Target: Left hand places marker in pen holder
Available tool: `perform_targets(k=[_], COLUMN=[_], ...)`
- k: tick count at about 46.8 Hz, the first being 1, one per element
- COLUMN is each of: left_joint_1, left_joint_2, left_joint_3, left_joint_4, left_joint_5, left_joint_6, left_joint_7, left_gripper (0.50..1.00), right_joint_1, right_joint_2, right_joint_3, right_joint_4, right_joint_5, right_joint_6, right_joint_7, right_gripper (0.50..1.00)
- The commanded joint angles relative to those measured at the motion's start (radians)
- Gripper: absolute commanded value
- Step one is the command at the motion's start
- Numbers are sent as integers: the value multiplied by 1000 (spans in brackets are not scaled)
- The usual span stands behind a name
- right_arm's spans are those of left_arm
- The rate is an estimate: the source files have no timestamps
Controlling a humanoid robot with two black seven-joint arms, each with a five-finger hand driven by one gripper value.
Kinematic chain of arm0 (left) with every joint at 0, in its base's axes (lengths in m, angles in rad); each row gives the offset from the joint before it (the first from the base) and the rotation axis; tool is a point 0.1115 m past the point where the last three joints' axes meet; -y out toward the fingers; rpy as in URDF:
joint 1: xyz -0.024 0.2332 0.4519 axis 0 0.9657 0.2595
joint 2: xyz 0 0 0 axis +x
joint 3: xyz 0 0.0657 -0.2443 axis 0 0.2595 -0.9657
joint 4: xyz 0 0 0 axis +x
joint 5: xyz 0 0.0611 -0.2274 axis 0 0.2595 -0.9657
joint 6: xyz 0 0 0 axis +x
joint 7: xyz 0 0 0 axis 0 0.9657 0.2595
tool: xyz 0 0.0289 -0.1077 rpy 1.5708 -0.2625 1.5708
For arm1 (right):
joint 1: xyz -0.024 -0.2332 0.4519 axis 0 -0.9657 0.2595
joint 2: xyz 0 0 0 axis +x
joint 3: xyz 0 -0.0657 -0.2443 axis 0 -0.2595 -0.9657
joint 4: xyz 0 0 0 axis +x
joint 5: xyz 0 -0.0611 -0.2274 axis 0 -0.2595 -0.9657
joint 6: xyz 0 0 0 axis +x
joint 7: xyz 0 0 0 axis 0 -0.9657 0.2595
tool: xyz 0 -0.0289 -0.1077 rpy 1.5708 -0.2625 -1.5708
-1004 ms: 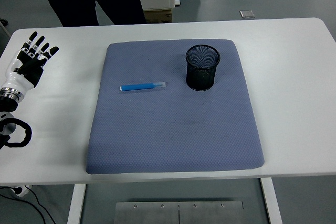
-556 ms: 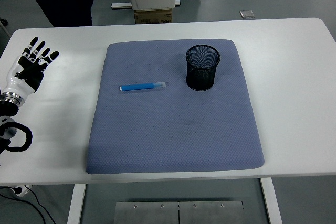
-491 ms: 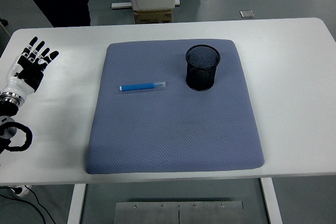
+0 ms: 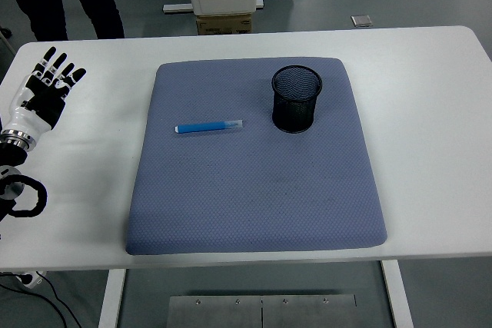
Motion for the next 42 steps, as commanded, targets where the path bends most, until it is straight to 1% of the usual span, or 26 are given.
perform_targets(k=[1, 9, 14, 17, 21, 25, 32, 37, 42], left_joint_1=[-2, -7, -16, -25, -31, -37, -63, -88, -123], left_joint_2=[-2, 3, 20, 28, 55, 60, 68, 91, 92], left_joint_3=[2, 2, 3, 6, 11, 17, 68, 112, 176], left_joint_4=[2, 2, 2, 3, 2, 2, 2, 2, 2], left_joint_5=[2, 7, 18, 51, 105, 142, 228, 231, 228], left_joint_6=[2, 2, 5, 5, 7, 7, 8, 8, 11], left_joint_7=[-1, -1, -1, 0, 2, 3, 0, -1, 2], left_gripper=[1000, 1000, 1000, 1000, 1000, 1000, 1000, 1000, 1000], right_joint_1=[1, 1, 0, 0, 0, 0, 0, 0, 0], right_joint_2=[0, 0, 0, 0, 0, 0, 0, 0, 0], right_joint_3=[1, 1, -1, -1, 1, -1, 1, 1, 1], right_joint_4=[0, 0, 0, 0, 0, 0, 0, 0, 0], right_joint_5=[0, 0, 0, 0, 0, 0, 0, 0, 0], right_joint_6=[0, 0, 0, 0, 0, 0, 0, 0, 0], right_joint_7=[1, -1, -1, -1, -1, -1, -1, 1, -1], right_gripper=[1000, 1000, 1000, 1000, 1000, 1000, 1000, 1000, 1000])
